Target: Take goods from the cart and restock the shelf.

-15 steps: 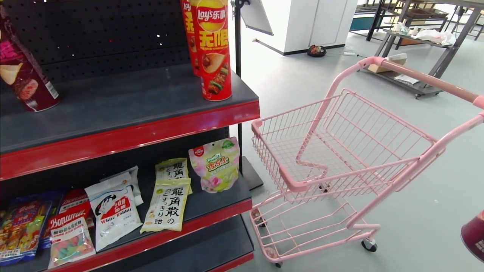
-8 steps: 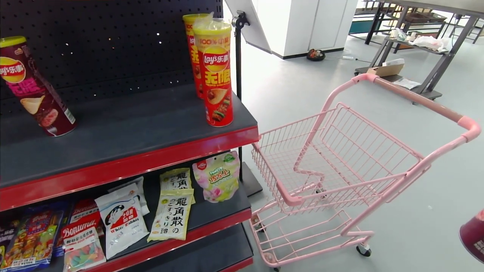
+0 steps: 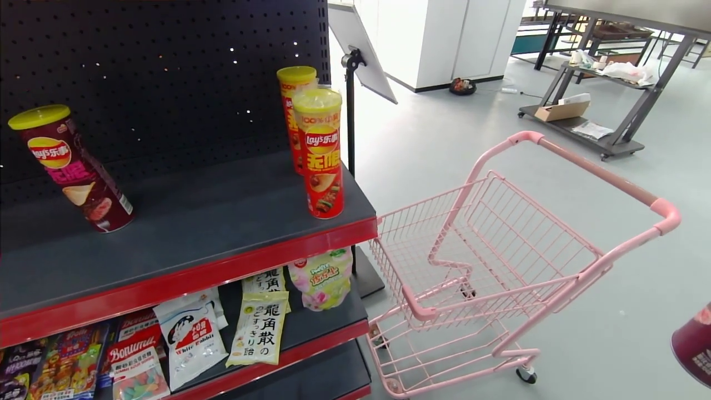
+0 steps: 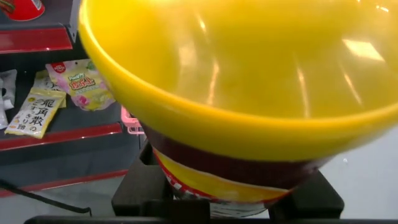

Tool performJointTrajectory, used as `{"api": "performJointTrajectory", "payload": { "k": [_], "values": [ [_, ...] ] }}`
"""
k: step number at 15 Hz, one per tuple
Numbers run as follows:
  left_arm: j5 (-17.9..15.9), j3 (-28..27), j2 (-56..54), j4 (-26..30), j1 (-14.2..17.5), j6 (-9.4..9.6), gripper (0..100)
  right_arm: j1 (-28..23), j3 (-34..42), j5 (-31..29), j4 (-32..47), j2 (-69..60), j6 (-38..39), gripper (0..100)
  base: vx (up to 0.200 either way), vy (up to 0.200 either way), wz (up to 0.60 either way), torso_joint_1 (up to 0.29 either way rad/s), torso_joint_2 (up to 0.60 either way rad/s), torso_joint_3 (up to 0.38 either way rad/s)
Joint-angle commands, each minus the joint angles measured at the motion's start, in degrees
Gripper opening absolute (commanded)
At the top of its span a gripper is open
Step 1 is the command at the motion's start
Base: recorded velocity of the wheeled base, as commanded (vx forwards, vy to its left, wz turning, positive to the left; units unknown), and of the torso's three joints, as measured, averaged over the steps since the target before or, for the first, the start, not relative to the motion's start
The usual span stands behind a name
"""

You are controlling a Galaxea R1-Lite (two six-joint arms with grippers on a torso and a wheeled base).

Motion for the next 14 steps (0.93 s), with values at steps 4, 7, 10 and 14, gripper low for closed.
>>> {"api": "performJointTrajectory", "payload": {
  "k": [4, 7, 10, 14],
  "values": [
    [0.0, 0.0, 0.0, 0.0, 0.0, 0.0, 100, 0.1, -0.2, 0.0, -0.1, 1.5, -1.1, 0, 0.0, 0.0, 0.15, 0.095, -0.24, -0.145],
    [0.0, 0.0, 0.0, 0.0, 0.0, 0.0, 100, 0.2, -0.2, 0.7, -3.0, 3.5, -1.1, 0, 0.0, 0.0, 0.6, 0.01, -0.01, -0.012],
    [0.0, 0.0, 0.0, 0.0, 0.0, 0.0, 100, 0.2, -0.5, 3.8, -3.4, 6.1, -1.2, 0, 0.0, 0.0, 0.6, 0.01, 0.0, -0.001],
    [0.0, 0.0, 0.0, 0.0, 0.0, 0.0, 100, 0.9, 0.0, 9.0, -6.1, 10.4, -1.8, 0, 0.0, 0.0, 0.15, 0.002, 0.0, 0.002]
  ]
}}
